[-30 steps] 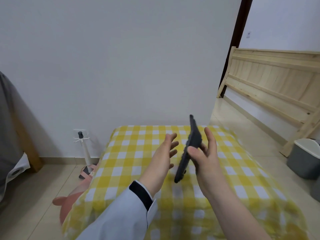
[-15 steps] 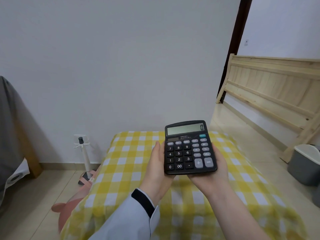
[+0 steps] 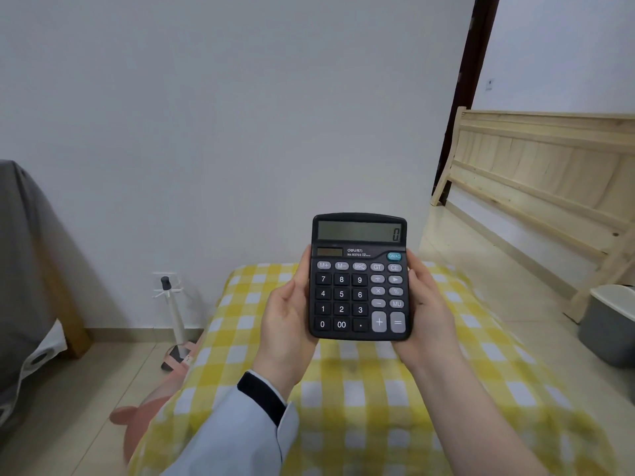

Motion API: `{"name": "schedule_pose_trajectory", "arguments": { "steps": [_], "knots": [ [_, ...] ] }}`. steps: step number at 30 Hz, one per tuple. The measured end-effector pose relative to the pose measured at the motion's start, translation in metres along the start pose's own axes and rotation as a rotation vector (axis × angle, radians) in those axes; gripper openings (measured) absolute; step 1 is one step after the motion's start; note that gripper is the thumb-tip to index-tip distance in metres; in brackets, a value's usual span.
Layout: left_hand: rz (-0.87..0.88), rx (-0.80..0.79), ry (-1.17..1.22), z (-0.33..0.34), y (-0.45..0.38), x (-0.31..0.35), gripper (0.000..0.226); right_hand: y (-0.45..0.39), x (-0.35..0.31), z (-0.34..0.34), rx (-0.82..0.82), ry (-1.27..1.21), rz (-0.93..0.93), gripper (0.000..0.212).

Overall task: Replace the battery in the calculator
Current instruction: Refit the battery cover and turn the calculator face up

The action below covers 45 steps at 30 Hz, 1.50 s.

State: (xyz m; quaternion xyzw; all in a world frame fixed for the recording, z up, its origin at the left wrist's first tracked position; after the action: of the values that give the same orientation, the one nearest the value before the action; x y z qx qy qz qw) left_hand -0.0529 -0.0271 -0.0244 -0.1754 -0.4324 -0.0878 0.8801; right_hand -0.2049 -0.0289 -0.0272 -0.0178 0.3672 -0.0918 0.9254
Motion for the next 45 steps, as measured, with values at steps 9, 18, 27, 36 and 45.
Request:
{"name": "schedule_pose_trajectory", "arguments": {
  "steps": [9, 18, 27, 36, 45],
  "knots": [
    [-0.016, 0.029, 0.034, 0.000, 0.001, -0.002, 0.057, 0.001, 0.001, 0.000, 0.001, -0.005, 0.009, 0.033],
    [-0.083, 0.319, 0.080, -0.015, -0.001, -0.012, 0.052, 0.002, 0.006, -0.008, 0.256, 0.317, -0.063, 0.021],
    [-0.160, 0.484, -0.206, -0.042, 0.002, -0.026, 0.047, 0.004, 0.017, -0.024, 0.353, 0.573, -0.029, 0.025],
    [-0.259, 0.510, -0.366, -0.063, -0.004, -0.042, 0.046, -0.007, 0.035, -0.040, 0.284, 0.726, 0.135, 0.034],
    [-0.214, 0.516, -0.449, -0.078, -0.015, -0.050, 0.049, -0.012, 0.031, -0.050, 0.276, 0.893, 0.086, 0.029]
  ]
}}
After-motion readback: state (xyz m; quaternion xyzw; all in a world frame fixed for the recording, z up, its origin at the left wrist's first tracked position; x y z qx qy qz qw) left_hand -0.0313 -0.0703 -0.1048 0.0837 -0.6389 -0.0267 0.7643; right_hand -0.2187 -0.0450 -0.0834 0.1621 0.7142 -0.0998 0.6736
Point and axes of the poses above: each hand's wrist, its own y-axis away from the middle knuckle, its own z-axis out of the palm, x = y × z, the point moved 5 cm from there along -y, towards the middle knuckle, and after that the axes turned 2 degrees about -y, right-handed, at the moved point
